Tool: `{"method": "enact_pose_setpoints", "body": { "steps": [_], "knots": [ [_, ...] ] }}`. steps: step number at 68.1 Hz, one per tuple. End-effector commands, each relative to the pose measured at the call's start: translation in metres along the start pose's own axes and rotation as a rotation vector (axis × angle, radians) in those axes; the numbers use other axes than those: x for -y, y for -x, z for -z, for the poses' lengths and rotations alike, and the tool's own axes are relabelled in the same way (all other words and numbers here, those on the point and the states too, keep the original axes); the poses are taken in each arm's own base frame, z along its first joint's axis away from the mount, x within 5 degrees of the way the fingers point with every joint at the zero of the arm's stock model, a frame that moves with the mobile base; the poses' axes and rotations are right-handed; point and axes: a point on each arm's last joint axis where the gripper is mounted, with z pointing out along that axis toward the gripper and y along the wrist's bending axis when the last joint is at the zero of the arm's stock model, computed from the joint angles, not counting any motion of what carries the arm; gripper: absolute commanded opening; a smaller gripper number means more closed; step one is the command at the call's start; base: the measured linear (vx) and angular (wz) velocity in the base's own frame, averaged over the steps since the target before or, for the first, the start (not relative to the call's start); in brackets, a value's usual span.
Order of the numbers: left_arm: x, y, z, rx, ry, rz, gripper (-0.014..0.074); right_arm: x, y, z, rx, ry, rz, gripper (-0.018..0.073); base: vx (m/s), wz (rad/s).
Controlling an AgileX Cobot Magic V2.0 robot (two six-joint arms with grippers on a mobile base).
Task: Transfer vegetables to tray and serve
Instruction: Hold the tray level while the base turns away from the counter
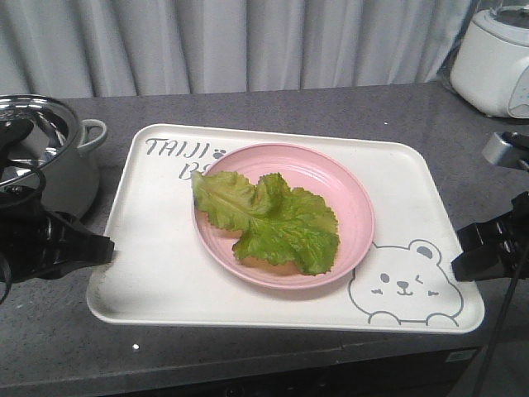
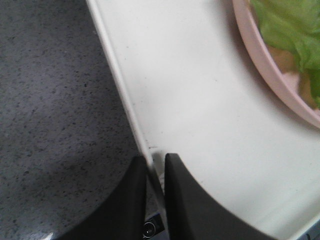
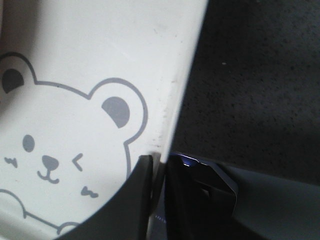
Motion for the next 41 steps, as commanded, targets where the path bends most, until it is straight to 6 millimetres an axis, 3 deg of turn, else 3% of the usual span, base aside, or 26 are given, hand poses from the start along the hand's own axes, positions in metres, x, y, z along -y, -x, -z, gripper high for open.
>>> {"method": "enact_pose_setpoints", "body": {
  "steps": [1, 41],
  "knots": [
    [0.0157, 0.0087, 0.0121, 0.088, -0.092, 0.009, -0.0007, -0.0245, 0.0022, 0.0141, 0.053, 0.142, 0.039, -0.0003, -0.04, -0.26],
    [0.0157, 0.0087, 0.0121, 0.088, -0.092, 0.009, -0.0007, -0.0245, 0.0022, 0.0141, 0.053, 0.142, 0.039, -0.0003, -0.04, -0.29]
  ]
}}
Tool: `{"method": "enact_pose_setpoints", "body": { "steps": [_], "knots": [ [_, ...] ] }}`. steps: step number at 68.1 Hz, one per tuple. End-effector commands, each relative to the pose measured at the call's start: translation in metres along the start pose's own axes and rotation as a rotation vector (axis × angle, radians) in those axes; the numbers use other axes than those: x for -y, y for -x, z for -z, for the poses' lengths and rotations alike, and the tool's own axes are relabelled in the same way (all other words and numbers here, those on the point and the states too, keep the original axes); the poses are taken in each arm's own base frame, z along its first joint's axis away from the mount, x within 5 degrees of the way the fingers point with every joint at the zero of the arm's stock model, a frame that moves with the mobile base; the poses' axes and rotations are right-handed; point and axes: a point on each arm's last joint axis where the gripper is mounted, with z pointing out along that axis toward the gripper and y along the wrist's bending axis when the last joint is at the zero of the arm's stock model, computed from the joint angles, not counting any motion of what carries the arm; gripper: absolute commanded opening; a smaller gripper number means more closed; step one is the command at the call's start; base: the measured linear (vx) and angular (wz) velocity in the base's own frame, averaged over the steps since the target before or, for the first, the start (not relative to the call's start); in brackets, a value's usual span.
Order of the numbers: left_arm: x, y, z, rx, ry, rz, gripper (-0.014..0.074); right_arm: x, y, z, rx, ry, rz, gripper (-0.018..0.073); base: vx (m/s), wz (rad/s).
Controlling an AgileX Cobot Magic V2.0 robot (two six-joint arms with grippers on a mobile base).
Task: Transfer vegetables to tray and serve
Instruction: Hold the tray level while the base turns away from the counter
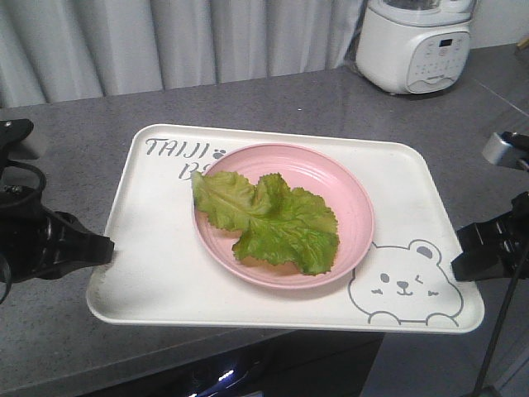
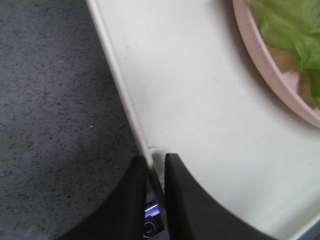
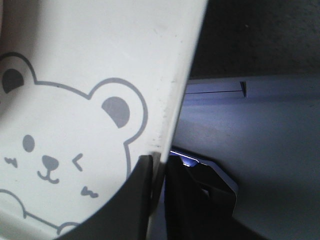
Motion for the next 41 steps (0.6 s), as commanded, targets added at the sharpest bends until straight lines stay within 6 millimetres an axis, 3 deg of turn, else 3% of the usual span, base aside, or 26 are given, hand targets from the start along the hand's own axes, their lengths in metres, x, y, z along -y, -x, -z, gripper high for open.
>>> {"method": "enact_pose_setpoints", "body": {
  "steps": [1, 41],
  "knots": [
    [0.0157, 0.0087, 0.0121, 0.088, -0.092, 0.009, -0.0007, -0.0245, 0.0022, 0.0141, 0.053, 0.142, 0.039, -0.0003, -0.05, -0.33],
    [0.0157, 0.0087, 0.0121, 0.088, -0.092, 0.009, -0.0007, -0.0245, 0.0022, 0.0141, 0.053, 0.142, 0.039, -0.0003, -0.05, -0.36]
  ]
}}
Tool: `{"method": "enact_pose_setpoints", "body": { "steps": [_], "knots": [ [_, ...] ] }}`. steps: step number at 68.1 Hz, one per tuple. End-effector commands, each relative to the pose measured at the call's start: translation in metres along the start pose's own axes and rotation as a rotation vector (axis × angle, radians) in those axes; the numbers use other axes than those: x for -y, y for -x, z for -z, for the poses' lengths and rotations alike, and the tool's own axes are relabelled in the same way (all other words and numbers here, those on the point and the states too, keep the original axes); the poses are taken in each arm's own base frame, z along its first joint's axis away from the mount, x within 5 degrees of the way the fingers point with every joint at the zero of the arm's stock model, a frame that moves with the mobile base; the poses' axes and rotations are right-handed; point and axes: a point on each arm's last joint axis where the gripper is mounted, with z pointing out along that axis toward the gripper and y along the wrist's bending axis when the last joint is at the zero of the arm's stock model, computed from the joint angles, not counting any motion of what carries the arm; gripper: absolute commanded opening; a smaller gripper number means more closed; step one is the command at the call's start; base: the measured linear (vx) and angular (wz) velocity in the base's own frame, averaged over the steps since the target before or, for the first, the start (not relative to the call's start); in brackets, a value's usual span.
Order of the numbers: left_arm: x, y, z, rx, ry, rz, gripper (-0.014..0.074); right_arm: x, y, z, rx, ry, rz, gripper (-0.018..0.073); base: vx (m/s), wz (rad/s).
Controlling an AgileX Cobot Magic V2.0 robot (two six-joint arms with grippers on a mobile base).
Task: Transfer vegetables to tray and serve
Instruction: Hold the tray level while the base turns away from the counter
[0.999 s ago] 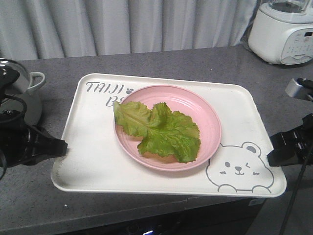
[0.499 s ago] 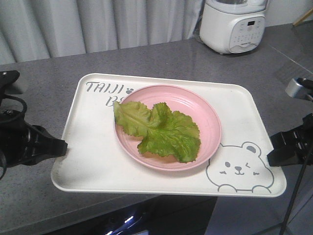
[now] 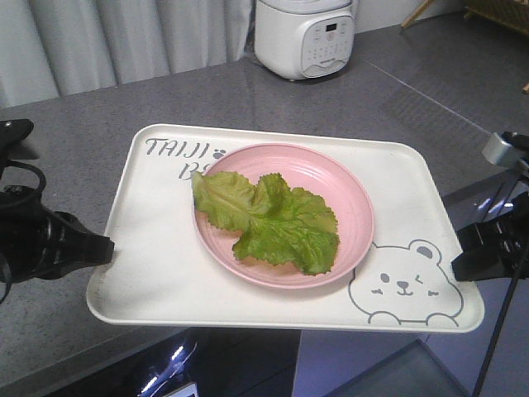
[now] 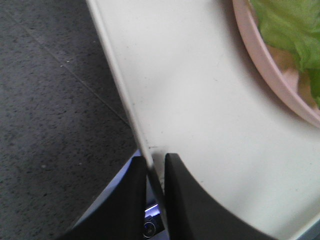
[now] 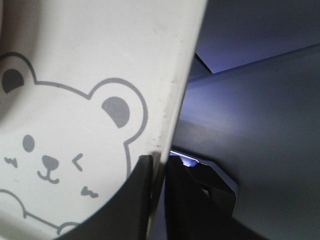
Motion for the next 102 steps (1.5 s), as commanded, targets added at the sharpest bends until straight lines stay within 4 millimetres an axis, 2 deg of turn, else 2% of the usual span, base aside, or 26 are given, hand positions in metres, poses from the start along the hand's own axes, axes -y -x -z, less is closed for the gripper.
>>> {"method": "enact_pose_setpoints", "body": {
  "steps": [1, 102],
  "knots": [
    [0.0157, 0.0087, 0.0121, 0.088, -0.092, 0.009, -0.0007, -0.0245, 0.0022, 0.0141, 0.053, 0.142, 0.039, -0.0003, -0.05, -0.34],
    [0.0158, 0.0084, 0.0121, 0.085, -0.093, 0.009, -0.0007, -0.0245, 0.0022, 0.0141, 0.053, 0.142, 0.039, -0.0003, -0.01, -0.3]
  ]
}}
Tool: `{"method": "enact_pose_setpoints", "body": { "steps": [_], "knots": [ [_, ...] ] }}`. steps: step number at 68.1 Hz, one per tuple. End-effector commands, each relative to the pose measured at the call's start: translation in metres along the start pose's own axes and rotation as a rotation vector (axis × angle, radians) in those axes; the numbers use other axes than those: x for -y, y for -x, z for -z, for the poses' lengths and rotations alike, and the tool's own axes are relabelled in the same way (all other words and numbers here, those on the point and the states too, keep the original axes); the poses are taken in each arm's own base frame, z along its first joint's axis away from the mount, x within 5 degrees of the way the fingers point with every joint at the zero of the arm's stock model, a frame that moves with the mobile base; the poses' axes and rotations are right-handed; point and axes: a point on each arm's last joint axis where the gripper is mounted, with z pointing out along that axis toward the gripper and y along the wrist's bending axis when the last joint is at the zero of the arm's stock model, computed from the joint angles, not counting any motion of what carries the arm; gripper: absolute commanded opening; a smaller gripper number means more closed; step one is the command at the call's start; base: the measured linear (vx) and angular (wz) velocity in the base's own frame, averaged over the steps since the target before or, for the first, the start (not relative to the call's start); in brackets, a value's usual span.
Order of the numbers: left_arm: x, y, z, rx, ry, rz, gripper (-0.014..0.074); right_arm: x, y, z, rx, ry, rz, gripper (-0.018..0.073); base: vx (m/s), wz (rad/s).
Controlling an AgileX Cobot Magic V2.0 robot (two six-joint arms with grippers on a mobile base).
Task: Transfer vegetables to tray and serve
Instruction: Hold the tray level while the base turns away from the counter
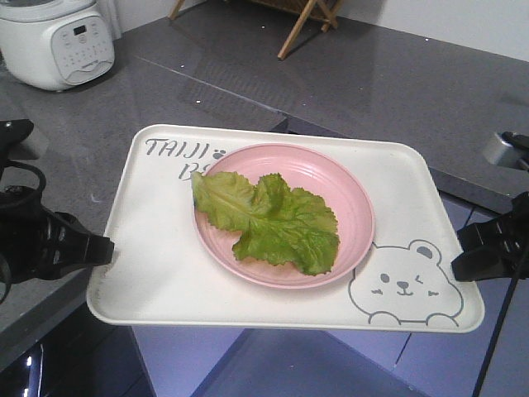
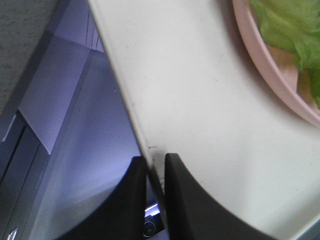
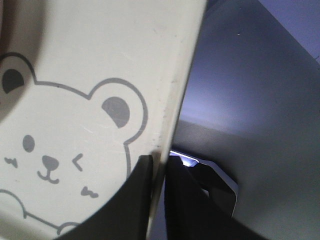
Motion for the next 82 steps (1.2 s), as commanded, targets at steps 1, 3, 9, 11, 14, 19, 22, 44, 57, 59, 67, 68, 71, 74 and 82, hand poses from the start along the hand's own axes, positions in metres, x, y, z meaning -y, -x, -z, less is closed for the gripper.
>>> {"method": "enact_pose_setpoints", "body": {
  "steps": [1, 3, 9, 11, 14, 19, 22, 44, 57, 59, 67, 68, 71, 74, 82],
  "knots": [
    [0.0158, 0.0085, 0.0121, 0.086, -0.093, 0.008, -0.0007, -0.0245, 0.0022, 0.0141, 0.053, 0.142, 0.039, -0.0003, 0.04, -0.35],
    [0.0158, 0.0084, 0.0121, 0.086, -0.093, 0.008, -0.0007, -0.0245, 0.0022, 0.0141, 0.053, 0.142, 0.039, -0.0003, 0.04, -0.35],
    [0.0158, 0.0085, 0.0121, 0.086, -0.093, 0.008, -0.0006, -0.0245, 0.0022, 0.0141, 0.053, 0.142, 0.039, -0.0003, 0.04, -0.34],
    [0.0158, 0.0085, 0.0121, 0.086, -0.093, 0.008, -0.0006, -0.0245, 0.0022, 0.0141, 0.053, 0.142, 0.039, -0.0003, 0.04, -0.34],
    [0.0158, 0.0084, 0.0121, 0.085, -0.093, 0.008, -0.0006, -0.0245, 0.0022, 0.0141, 0.053, 0.142, 0.039, -0.0003, 0.05, -0.33],
    [0.0158, 0.0083, 0.0121, 0.084, -0.093, 0.008, -0.0006, -0.0245, 0.0022, 0.0141, 0.053, 0.142, 0.039, -0.0003, 0.05, -0.33],
    [0.0158, 0.0083, 0.0121, 0.084, -0.093, 0.008, -0.0006, -0.0245, 0.0022, 0.0141, 0.053, 0.142, 0.039, -0.0003, 0.05, -0.32],
    [0.0158, 0.0083, 0.0121, 0.084, -0.093, 0.008, -0.0006, -0.0245, 0.0022, 0.0141, 0.053, 0.142, 0.039, -0.0003, 0.06, -0.3],
    [0.0158, 0.0083, 0.0121, 0.084, -0.093, 0.008, -0.0006, -0.0245, 0.0022, 0.0141, 0.053, 0.142, 0.039, -0.0003, 0.08, -0.29],
    [0.0158, 0.0083, 0.0121, 0.084, -0.093, 0.008, -0.0006, -0.0245, 0.0022, 0.0141, 0.053, 0.142, 0.039, -0.0003, 0.08, -0.3],
    [0.0158, 0.0083, 0.0121, 0.084, -0.093, 0.008, -0.0006, -0.0245, 0.0022, 0.0141, 0.053, 0.142, 0.039, -0.0003, 0.08, -0.3],
    [0.0158, 0.0083, 0.0121, 0.084, -0.093, 0.008, -0.0006, -0.0245, 0.0022, 0.0141, 0.053, 0.142, 0.039, -0.0003, 0.08, -0.3],
    [0.0158, 0.0083, 0.0121, 0.084, -0.093, 0.008, -0.0006, -0.0245, 0.0022, 0.0141, 0.053, 0.142, 0.039, -0.0003, 0.08, -0.3],
    [0.0158, 0.0083, 0.0121, 0.084, -0.093, 0.008, -0.0006, -0.0245, 0.0022, 0.0141, 0.053, 0.142, 0.039, -0.0003, 0.08, -0.29],
    [0.0158, 0.0083, 0.0121, 0.084, -0.093, 0.008, -0.0006, -0.0245, 0.0022, 0.0141, 0.053, 0.142, 0.039, -0.0003, 0.08, -0.3]
  ]
}}
